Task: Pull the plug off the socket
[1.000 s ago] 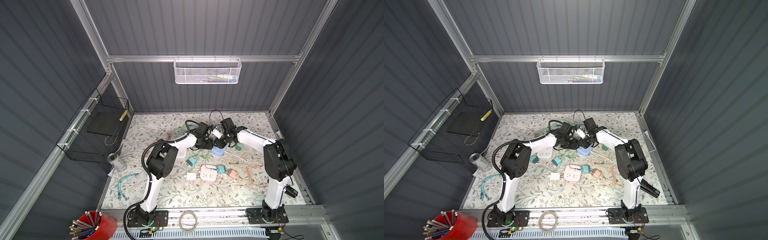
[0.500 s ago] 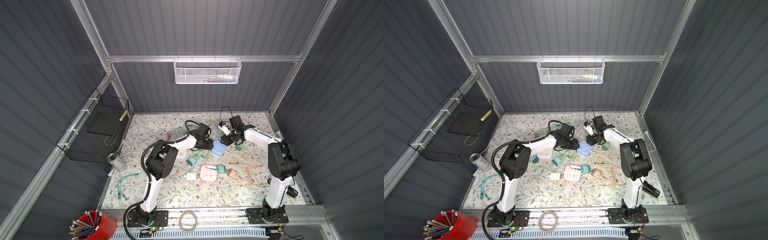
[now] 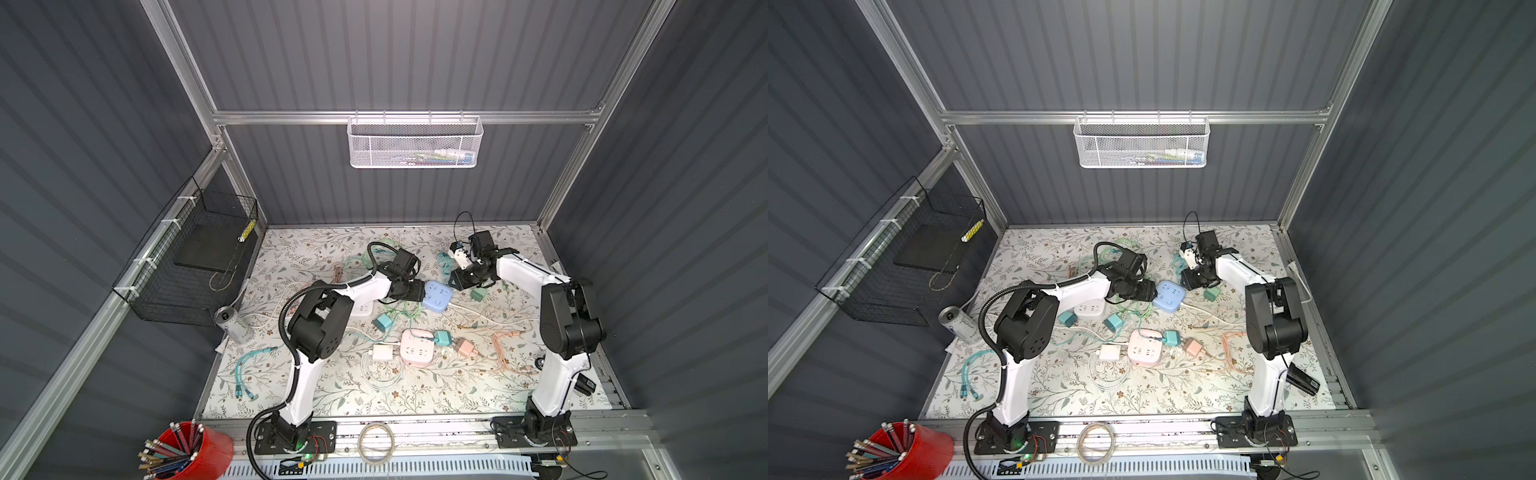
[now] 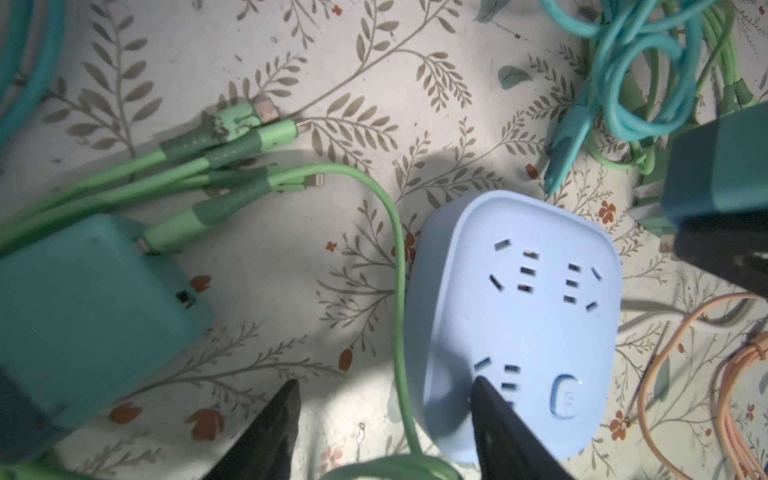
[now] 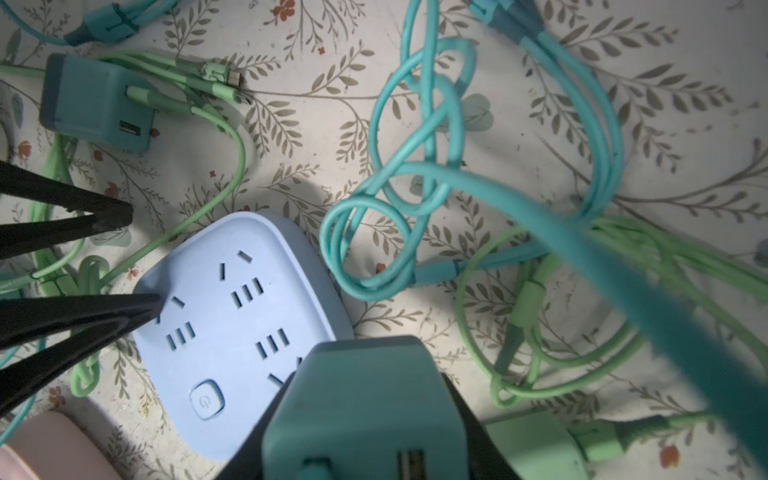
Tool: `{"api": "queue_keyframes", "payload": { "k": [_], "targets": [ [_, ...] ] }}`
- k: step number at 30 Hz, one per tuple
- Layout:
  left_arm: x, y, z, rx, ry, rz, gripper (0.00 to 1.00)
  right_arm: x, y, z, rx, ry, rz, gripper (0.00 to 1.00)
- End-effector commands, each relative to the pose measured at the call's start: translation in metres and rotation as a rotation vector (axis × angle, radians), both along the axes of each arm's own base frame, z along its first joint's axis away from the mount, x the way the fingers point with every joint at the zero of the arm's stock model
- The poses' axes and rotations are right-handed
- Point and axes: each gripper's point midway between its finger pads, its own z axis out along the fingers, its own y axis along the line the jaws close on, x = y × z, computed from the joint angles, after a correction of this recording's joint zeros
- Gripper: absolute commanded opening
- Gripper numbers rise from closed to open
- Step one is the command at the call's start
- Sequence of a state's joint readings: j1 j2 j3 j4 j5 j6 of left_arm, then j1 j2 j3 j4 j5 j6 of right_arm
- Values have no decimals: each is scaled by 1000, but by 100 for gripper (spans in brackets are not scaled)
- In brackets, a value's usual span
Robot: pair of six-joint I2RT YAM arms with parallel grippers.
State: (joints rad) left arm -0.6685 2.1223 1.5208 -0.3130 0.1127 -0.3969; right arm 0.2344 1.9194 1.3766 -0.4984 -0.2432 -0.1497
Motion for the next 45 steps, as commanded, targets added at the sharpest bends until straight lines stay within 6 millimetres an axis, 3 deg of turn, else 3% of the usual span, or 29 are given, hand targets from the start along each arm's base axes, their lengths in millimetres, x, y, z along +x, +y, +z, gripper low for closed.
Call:
{"api": "queue_keyframes", "payload": {
  "k": [1,14,23,28,35,40,45],
  "targets": [
    [-29,31,-38,155,110,0,67,4,-5,11,41,7,-46,14],
    [-28,29,-35,140,102,-2,70,2,-10,7,73,49,-80,19],
    [-28,28,-32,132,96,-6,73,-1,-13,1,51,72,-79,38],
    [-26,27,-27,125,86,-5,76,1,-21,1,13,64,-105,53],
    [-25,25,-20,115,76,-8,77,2,-27,4,-25,66,-120,61],
    [-23,26,-12,110,57,2,78,4,-32,13,-29,13,-144,69],
    [-19,27,10,96,1,16,88,3,-40,34,-35,-83,-187,74]
  ]
}}
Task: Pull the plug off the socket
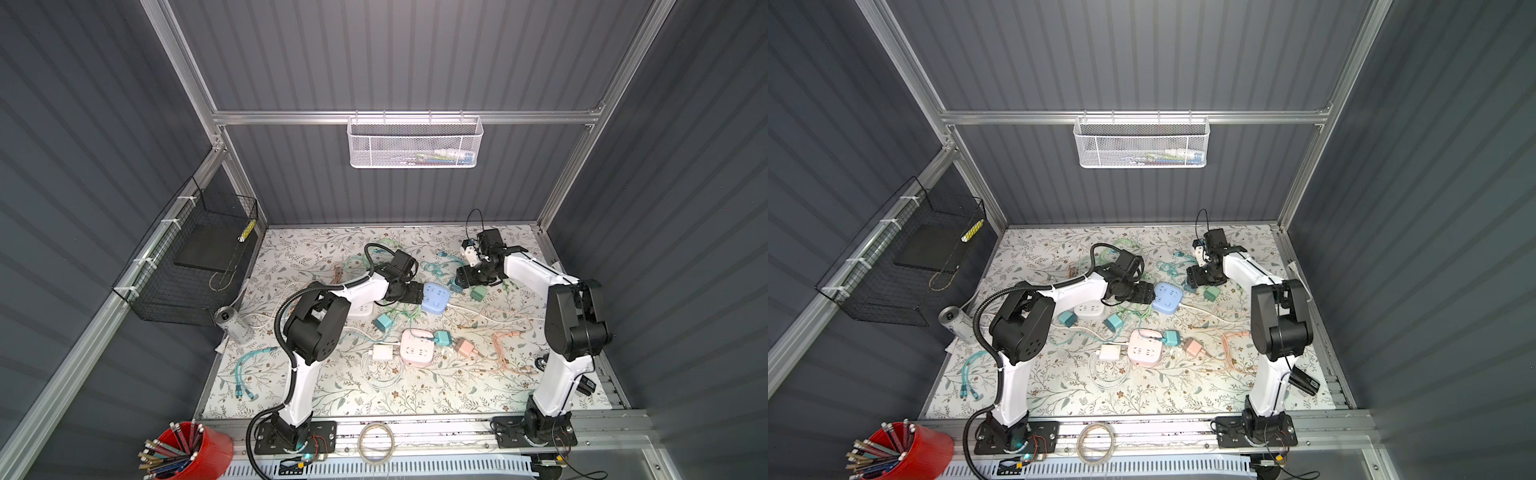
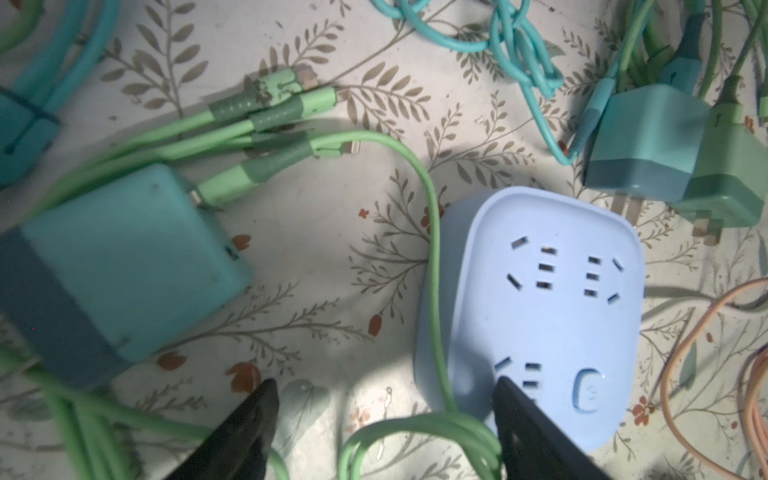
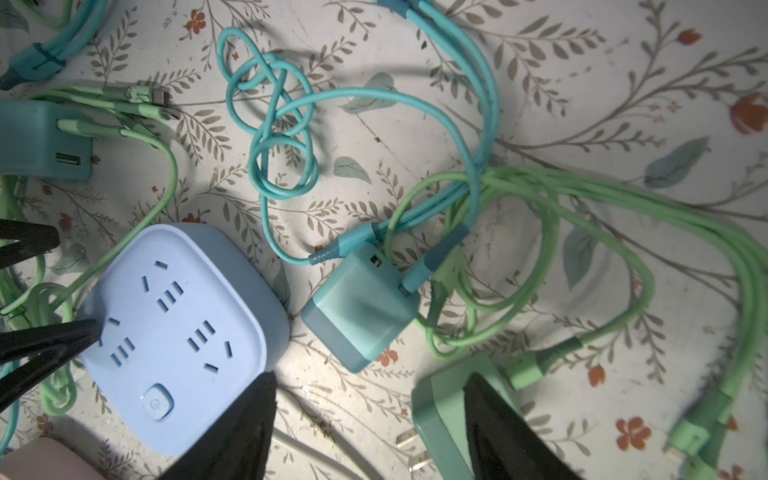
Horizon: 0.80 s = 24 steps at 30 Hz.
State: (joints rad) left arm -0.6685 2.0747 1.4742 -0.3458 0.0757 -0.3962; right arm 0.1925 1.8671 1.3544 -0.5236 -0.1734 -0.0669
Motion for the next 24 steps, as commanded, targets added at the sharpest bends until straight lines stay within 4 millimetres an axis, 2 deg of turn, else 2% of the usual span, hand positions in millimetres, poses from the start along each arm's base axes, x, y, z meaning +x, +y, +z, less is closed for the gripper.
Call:
{"api": "queue_keyframes", "payload": {
  "k": [1,3,7,10,12,15,16,18,24],
  "targets": [
    [-9,12,12,47,-15,-1,90,3,-12,29,-18,-115,-52,76],
    [-6,13,23,30,-50,5,99,0,-19,42,-27,-192,-76,83],
    [-5,6,38,-5,-93,-31,100,-10,-36,73,-56,-375,-121,99],
    [-5,1,40,-9,-108,-53,100,-21,-56,96,-106,-542,-185,99],
    [-4,-1,43,-13,-122,-58,100,-32,-72,102,-140,-639,-229,99],
    [0,1,51,-12,-156,-43,100,-46,-94,107,-164,-760,-293,99],
    [-4,7,44,4,-150,-39,100,-50,-100,106,-162,-791,-314,99],
    [-3,13,49,9,-183,-18,100,-57,-112,101,-141,-843,-363,99],
    [-2,34,70,40,-278,44,100,-61,-123,78,-60,-930,-417,99]
  ]
}}
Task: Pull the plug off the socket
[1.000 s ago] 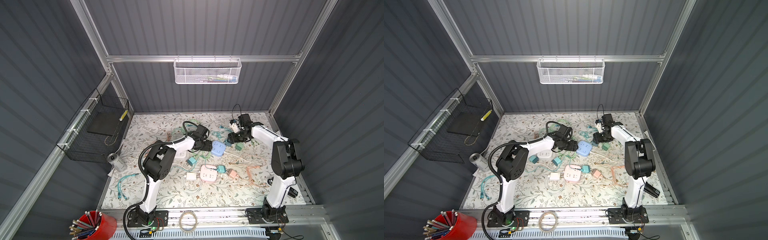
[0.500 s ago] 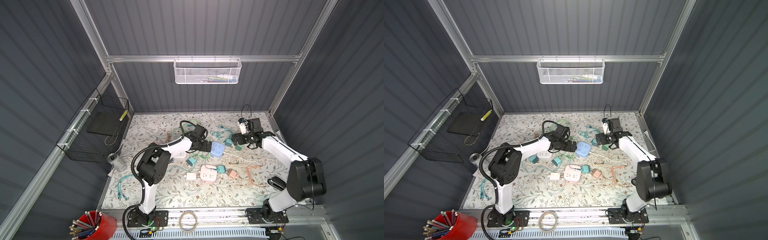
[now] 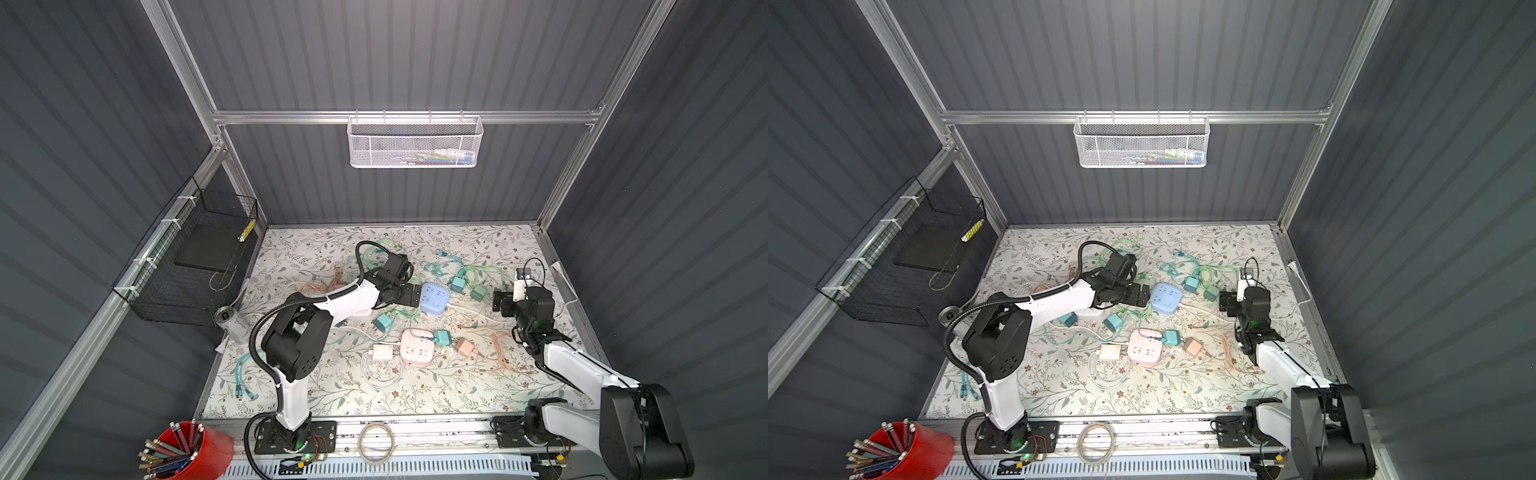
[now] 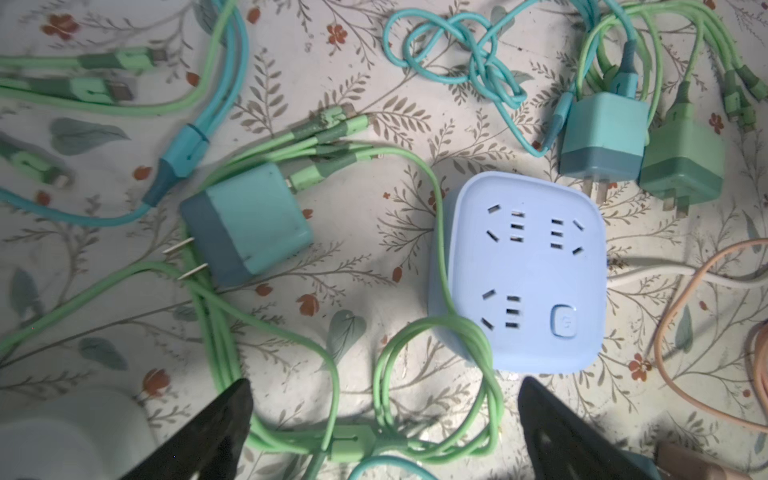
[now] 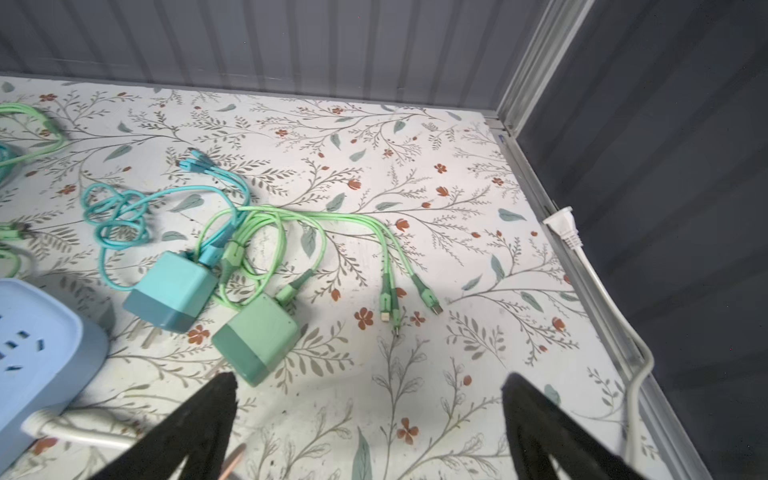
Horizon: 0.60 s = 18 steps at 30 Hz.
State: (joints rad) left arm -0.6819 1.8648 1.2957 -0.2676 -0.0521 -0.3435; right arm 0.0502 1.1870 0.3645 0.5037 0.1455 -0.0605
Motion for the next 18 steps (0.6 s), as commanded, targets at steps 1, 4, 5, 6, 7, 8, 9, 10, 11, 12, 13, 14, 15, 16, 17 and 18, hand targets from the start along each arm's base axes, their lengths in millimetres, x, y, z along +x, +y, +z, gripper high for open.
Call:
{"api": "queue_keyframes", "payload": {
  "k": [1,4,5,6,7,8,9,10,11,12,13,14,15,16,17,18],
  "targets": [
    [9,10,29,12,-120,40,100,15,-4,31,54,-220,-15,99],
    [9,26,36,41,-163,93,100,20,-5,12,67,-200,-12,99],
    [8,33,39,52,-181,113,100,22,-5,8,72,-217,-6,99],
    [7,40,42,61,-198,132,100,23,-8,3,81,-221,-8,99],
    [6,47,46,73,-219,152,100,24,-11,2,95,-225,-17,99],
    [6,55,52,86,-249,173,100,25,-12,-1,104,-203,-20,99],
    [5,64,58,103,-283,194,100,27,-11,-4,119,-168,-1,99],
    [3,72,64,119,-316,211,100,30,-10,-5,132,-152,12,99],
    [1,85,70,150,-355,238,100,30,-11,-4,146,-163,19,99],
    [-1,100,77,187,-394,273,100,30,-14,-3,154,-169,10,99],
    [-3,114,81,230,-427,301,100,30,-15,-4,154,-163,6,99],
    [-6,129,87,281,-466,324,100,30,-15,-4,154,-160,7,99],
    [-8,144,93,329,-507,352,100,30,-14,-4,154,-163,8,99],
    [-10,159,96,370,-534,382,100,31,-15,-3,154,-166,8,99],
    [-10,175,98,400,-560,414,100,30,-14,-4,155,-163,9,99],
    [-11,192,96,419,-575,441,100,30,-15,-4,154,-163,8,99]
  ]
}}
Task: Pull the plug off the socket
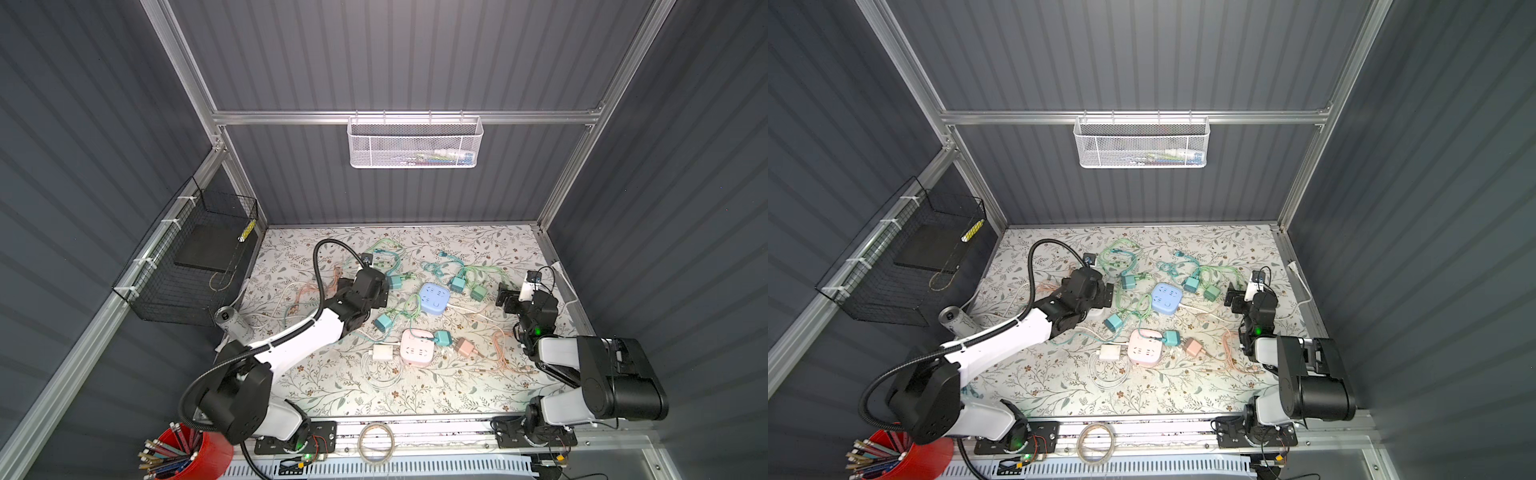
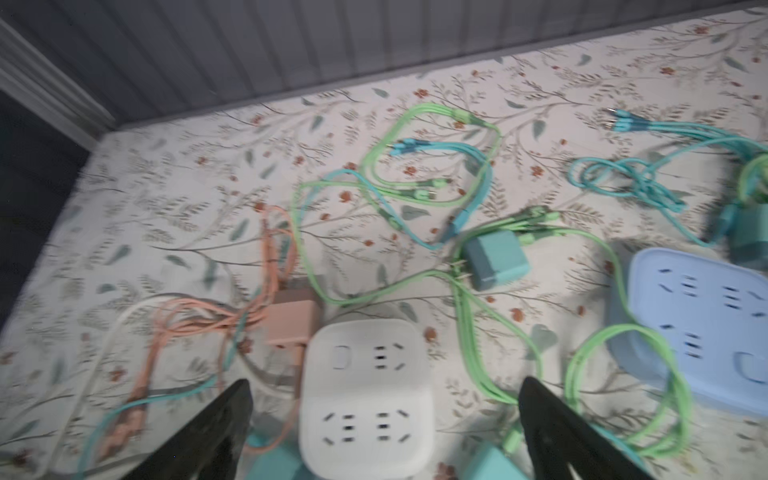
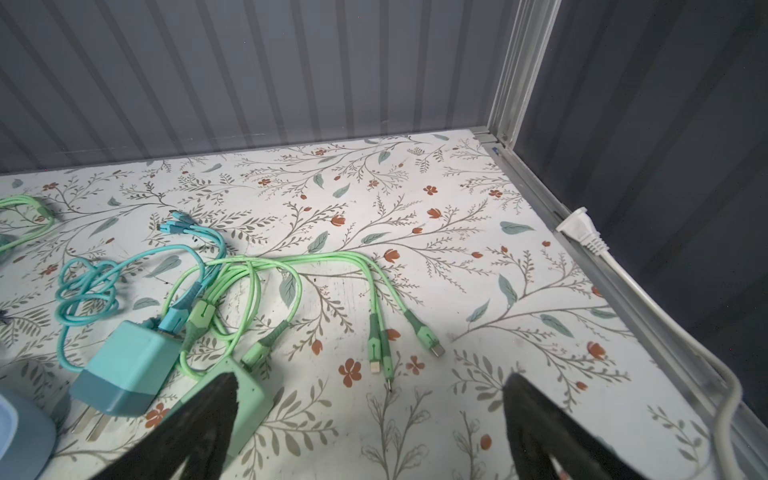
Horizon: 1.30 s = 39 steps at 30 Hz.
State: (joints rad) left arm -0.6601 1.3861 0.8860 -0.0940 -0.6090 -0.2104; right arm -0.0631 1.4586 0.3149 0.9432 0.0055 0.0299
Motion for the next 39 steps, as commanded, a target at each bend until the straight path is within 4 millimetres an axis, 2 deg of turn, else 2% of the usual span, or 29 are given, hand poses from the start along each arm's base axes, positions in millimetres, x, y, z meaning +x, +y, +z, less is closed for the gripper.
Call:
{"api": "queue_keyframes", "payload": {
  "k": [1,3,6,11,16,21,22,24,26,27,39],
  "targets": [
    [4,69,14,138,-132,188,100,6,3,11,20,-38,17,99],
    [4,99,14,106,-190,248,100,6,3,11,21,-38,16,99],
    [4,123,5,154,-260,269,100,6,3,11,21,-39,16,99],
    [22,143,-38,111,-176,233,100,6,3,12,21,-40,17,99],
    [33,150,-54,54,-274,211,100,6,3,11,21,-39,16,99],
    [40,156,-94,-50,-248,150,100,5,3,11,20,-40,14,99],
    [43,157,-92,-60,-284,134,100,5,2,11,20,-39,12,99],
    [43,154,-103,-90,-188,92,100,5,1,12,21,-42,1,99],
    [52,148,-106,-112,-178,38,100,5,1,12,21,-43,1,99],
    [56,150,-112,-123,-115,47,100,5,1,12,22,-43,1,99],
    [59,154,-109,-128,-135,63,100,5,1,12,21,-42,1,99]
  ]
}}
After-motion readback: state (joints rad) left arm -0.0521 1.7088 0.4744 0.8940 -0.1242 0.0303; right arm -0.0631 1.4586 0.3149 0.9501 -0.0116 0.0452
